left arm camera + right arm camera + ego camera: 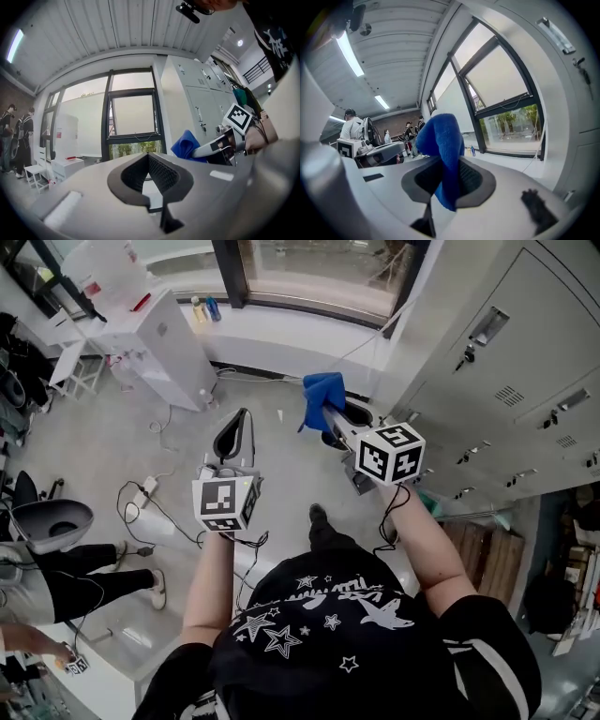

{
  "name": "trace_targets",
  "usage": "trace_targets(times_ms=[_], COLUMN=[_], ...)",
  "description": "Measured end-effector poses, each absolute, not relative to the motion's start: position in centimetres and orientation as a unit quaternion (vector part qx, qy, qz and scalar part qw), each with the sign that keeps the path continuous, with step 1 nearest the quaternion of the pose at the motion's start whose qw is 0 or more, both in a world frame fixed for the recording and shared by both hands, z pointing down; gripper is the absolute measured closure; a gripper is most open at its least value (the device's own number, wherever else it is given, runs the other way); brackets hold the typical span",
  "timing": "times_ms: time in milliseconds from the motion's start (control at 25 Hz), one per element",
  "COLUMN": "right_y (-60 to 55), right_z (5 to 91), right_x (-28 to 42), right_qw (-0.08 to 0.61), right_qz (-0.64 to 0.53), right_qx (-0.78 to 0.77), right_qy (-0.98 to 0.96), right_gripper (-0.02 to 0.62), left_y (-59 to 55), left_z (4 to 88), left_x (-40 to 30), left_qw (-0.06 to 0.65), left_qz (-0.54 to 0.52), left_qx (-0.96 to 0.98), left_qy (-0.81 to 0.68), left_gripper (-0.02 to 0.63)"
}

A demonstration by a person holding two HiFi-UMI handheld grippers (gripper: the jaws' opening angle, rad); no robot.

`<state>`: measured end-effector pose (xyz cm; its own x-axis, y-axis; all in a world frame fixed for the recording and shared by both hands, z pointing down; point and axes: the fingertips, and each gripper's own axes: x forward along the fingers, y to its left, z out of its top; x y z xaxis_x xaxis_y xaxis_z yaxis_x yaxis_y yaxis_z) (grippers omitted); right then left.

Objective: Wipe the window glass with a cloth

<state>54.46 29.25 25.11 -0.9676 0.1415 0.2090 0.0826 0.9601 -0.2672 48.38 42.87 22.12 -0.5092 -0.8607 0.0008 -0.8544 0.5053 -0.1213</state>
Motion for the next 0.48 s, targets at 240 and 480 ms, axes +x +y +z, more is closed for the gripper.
trace_targets(times_ms=[240, 480], right_y=[23.2, 19.9], right_z=[25.7, 26.2], right_x=[49.1, 45.2], right_qw=[0.114, 0.118], right_qz=[0.151, 0.146], right_qx=[-0.061, -0.077], right_qy=[-0.98, -0.979], right_gripper=[0.52, 0.52], left_y=[37.2, 33.9], left_z=[21.9, 22.9], left_x=[43.7, 40.4], left_qw=[0.023, 0.002], left_qz=[-0.04, -0.035], left_qx=[-0.483, -0.473], left_qy=[0.874, 0.88], left_gripper=[0.601, 0.601])
